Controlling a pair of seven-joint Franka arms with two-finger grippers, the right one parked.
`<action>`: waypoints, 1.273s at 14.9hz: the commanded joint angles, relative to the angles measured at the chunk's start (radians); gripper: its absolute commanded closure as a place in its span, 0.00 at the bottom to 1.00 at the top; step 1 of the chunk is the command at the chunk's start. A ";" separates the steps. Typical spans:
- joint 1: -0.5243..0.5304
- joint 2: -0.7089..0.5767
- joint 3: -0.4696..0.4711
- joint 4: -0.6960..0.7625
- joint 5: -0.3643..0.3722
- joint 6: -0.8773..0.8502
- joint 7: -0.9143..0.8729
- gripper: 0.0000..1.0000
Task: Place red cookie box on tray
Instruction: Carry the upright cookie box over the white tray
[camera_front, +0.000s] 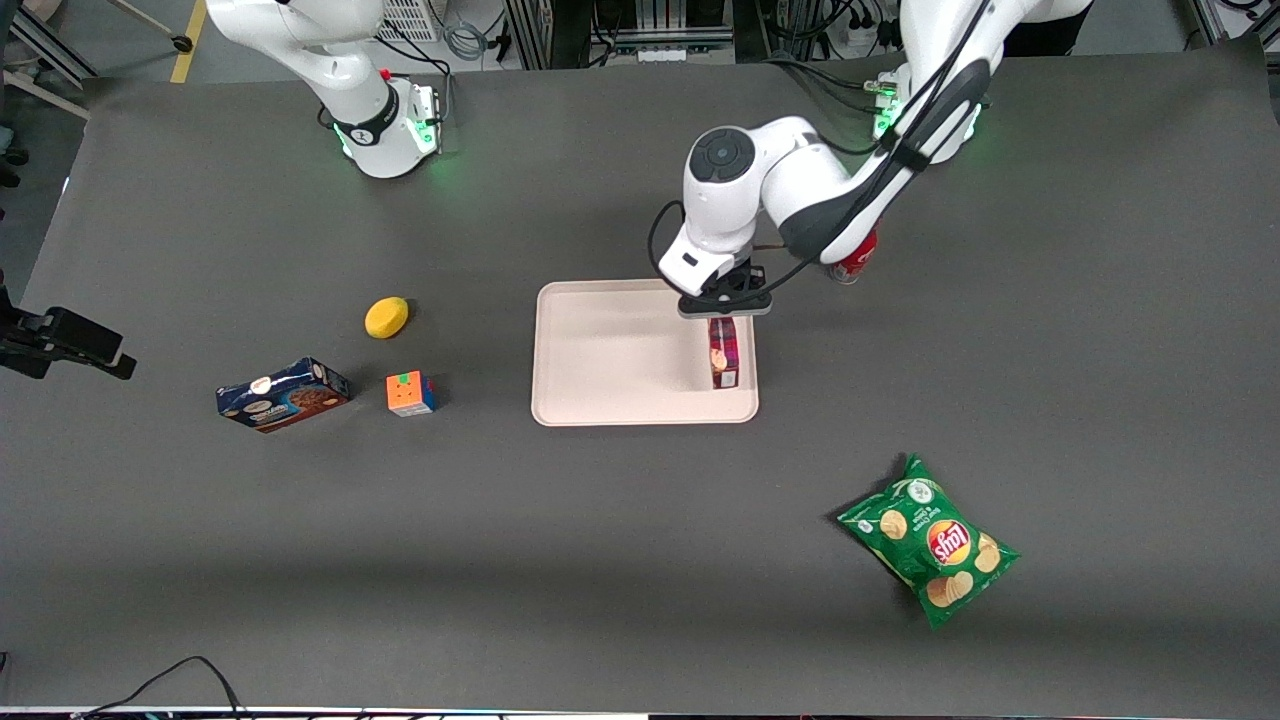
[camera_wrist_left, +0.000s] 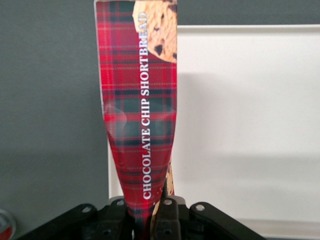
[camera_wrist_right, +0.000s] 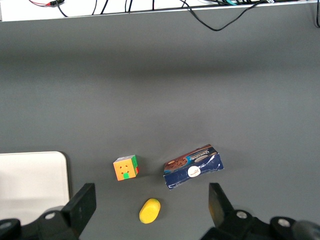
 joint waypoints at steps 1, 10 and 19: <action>-0.012 0.070 0.000 0.017 0.090 0.035 -0.071 0.94; -0.012 0.128 0.010 0.019 0.108 0.057 -0.071 0.94; -0.010 0.182 0.060 0.034 0.193 0.143 -0.074 0.81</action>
